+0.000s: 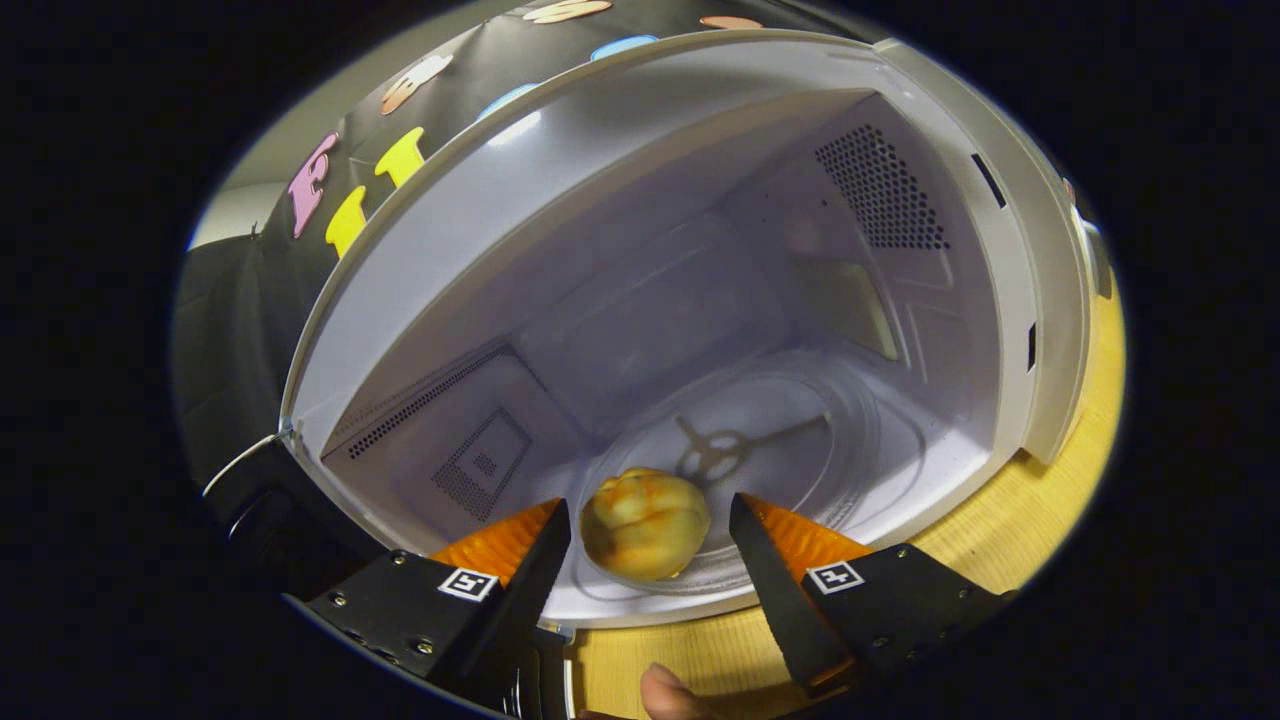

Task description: Open the microwave, put the food inside, and close the microwave door.

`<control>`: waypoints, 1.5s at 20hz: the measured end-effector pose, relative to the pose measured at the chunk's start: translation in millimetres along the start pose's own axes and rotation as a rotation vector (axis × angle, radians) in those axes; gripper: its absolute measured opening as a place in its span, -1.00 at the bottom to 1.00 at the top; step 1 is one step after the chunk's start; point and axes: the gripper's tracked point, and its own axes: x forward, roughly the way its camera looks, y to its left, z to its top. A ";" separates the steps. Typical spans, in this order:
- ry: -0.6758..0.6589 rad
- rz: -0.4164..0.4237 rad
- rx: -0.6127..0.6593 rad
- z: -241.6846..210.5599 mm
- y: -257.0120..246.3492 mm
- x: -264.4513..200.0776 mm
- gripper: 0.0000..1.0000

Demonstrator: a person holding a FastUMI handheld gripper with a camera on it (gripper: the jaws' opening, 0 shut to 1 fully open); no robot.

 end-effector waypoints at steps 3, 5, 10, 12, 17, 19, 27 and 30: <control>0.075 0.158 0.018 -5.1 40.2 -48.0 0.94; 0.068 0.240 -0.018 -0.1 63.3 -89.7 0.93; -0.042 0.486 -0.114 18.6 122.4 -220.2 0.93; -0.076 0.602 -0.148 16.7 147.2 -275.0 0.93; -0.127 0.774 -0.287 -12.7 183.5 -363.9 0.93; -0.108 0.818 -0.321 -33.9 193.3 -381.1 0.93; -0.018 0.919 -0.496 -127.2 228.4 -392.9 0.93; 0.031 0.816 -0.574 -157.3 215.5 -357.1 0.86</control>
